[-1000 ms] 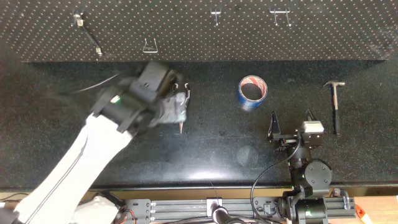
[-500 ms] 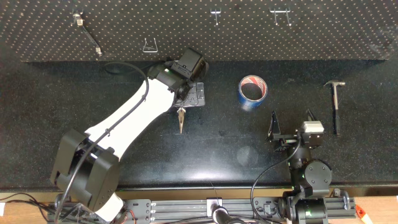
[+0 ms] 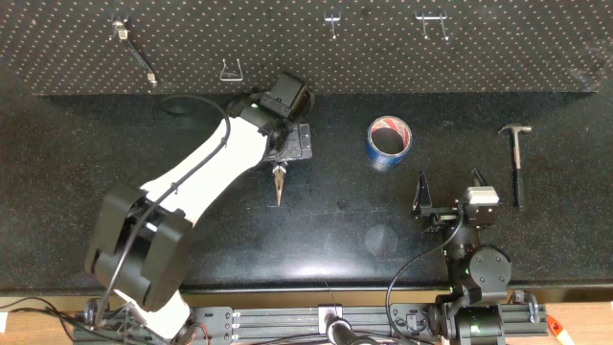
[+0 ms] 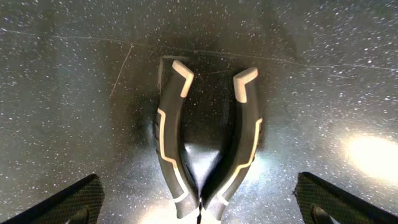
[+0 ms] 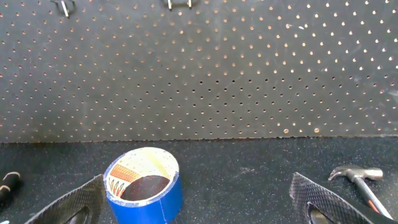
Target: Place Tools Onto Pegboard
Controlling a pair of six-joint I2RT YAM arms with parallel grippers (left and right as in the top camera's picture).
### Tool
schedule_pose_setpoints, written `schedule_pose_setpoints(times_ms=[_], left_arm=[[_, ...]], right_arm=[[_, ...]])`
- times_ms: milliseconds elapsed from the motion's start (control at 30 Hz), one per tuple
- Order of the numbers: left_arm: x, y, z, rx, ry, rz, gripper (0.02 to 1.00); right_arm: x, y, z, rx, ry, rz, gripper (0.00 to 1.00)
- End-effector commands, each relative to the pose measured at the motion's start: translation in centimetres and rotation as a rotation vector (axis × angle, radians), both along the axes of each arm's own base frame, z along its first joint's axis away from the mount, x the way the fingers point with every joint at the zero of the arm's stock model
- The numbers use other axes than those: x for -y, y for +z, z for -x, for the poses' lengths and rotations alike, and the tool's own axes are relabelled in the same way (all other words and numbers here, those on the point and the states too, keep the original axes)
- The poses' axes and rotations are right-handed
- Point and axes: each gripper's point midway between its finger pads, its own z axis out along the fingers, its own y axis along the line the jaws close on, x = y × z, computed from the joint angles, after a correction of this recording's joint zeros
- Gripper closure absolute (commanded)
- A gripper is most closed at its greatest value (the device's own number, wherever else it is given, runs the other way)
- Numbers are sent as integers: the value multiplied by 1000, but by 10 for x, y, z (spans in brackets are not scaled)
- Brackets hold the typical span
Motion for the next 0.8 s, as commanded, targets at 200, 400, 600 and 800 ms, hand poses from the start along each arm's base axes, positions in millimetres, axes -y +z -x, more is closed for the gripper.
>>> schedule_pose_setpoints(times_ms=[200, 400, 600, 800], left_arm=[[2, -18, -1, -23, -87, -25, 25], [-2, -24, -7, -43, -43, 24, 23], [-1, -35, -4, -72, -35, 27, 23], [-5, -38, -6, -67, -31, 0, 23]], right_arm=[[-3, -1, 0, 1, 15, 13, 38], [-3, -1, 0, 1, 15, 13, 38], [-3, -1, 0, 1, 15, 13, 38], [-3, -1, 0, 1, 15, 13, 38]])
